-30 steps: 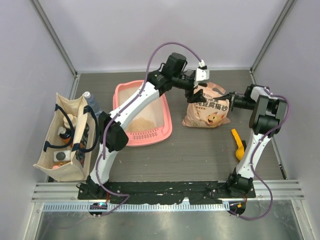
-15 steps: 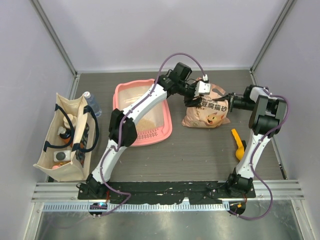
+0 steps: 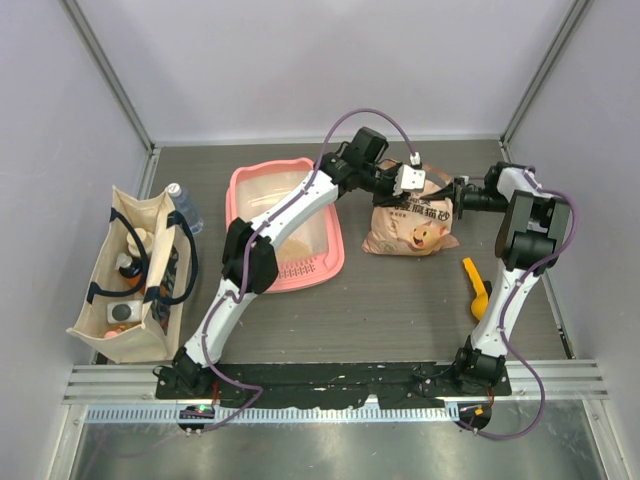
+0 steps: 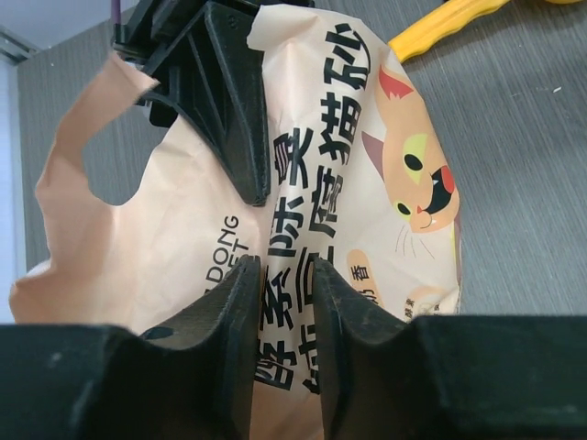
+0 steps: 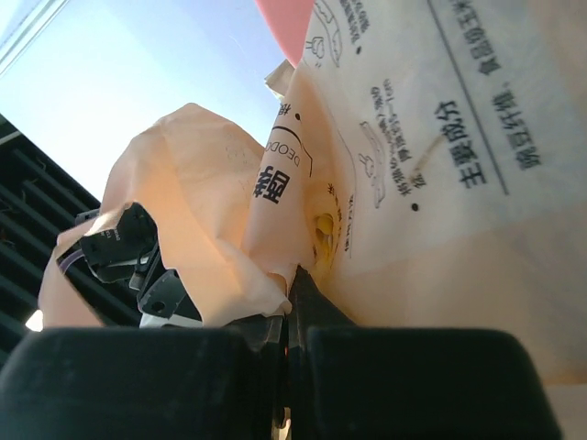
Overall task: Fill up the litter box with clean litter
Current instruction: Close the cat litter bag at the center of the board.
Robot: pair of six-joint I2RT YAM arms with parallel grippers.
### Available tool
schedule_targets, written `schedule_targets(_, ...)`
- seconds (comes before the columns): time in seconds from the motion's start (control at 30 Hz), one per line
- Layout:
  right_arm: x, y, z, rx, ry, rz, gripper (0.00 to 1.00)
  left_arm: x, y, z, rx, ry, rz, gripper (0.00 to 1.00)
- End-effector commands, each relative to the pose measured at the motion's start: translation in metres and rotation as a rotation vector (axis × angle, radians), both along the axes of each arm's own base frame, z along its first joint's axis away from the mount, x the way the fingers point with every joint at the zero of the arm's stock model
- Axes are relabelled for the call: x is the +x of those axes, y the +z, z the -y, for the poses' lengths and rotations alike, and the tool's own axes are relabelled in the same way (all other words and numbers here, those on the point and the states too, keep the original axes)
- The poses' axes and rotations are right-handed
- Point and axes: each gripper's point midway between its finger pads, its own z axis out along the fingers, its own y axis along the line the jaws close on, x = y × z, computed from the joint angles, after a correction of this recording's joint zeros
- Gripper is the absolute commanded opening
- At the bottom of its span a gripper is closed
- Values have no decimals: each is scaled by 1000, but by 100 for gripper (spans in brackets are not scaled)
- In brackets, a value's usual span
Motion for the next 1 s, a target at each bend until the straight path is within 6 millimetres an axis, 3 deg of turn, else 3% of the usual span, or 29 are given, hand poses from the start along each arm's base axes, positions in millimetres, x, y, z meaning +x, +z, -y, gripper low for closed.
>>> schedule_targets(0.0, 6, 11, -12, -19, 34, 52, 1, -9, -1, 5, 4, -48, 20, 26)
schedule_targets(0.07, 6, 10, -12, -23, 37, 57, 1, -10, -6, 3, 19, -53, 17, 21)
schedule_targets(0.2, 8, 9, -12, -30, 36, 71, 1, -9, -12, 2, 32, -49, 17, 0)
schedule_targets(0.33, 11, 11, -11, -11, 27, 85, 4, -7, -14, 4, 30, -30, 9, 0)
schedule_targets(0.37, 12, 13, -10, 1, 23, 88, 9, -7, -15, 4, 30, -27, 2, 0)
schedule_targets(0.4, 14, 16, -8, 10, 15, 106, 24, -6, -13, 3, 26, -23, 2, 0)
schedule_targets(0.5, 19, 26, 5, 41, -19, 153, 48, -7, -11, 4, 23, -15, -8, 0)
schedule_targets(0.57, 24, 32, 14, 36, -37, 186, 53, -4, -10, 5, 18, 3, -12, 0)
schedule_targets(0.73, 18, 45, 14, 42, -38, 227, 76, 4, -3, 13, -25, 48, -33, 0)
schedule_targets(0.9, 3, 45, 10, 56, -41, 196, 75, 8, 3, 21, -62, 70, -50, 2)
schedule_targets(0.93, 0, 43, 9, 62, -42, 181, 72, 6, 4, 23, -69, 76, -67, 8)
schedule_targets(0.97, -2, 45, 8, 69, -41, 179, 64, 7, 4, 26, -79, 78, -64, 21)
